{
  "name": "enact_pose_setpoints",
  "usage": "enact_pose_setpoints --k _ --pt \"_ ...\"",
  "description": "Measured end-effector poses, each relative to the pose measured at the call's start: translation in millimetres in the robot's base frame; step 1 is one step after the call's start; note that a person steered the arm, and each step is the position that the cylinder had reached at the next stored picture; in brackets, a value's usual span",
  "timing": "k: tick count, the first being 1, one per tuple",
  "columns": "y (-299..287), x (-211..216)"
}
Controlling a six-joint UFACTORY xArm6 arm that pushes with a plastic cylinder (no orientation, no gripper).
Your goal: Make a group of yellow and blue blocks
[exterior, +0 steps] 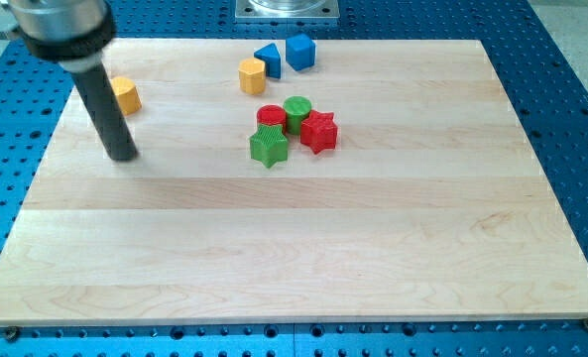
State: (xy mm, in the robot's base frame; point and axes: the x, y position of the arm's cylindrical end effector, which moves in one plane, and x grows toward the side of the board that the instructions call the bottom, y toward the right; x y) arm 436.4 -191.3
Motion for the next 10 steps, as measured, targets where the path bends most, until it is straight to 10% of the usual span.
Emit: enact_pose_setpoints --k 1,3,5,7,10 --pt "-59 -20" --pt "37 -63" --pt "-105 -82" --pt "112 -119" --pt "112 -210"
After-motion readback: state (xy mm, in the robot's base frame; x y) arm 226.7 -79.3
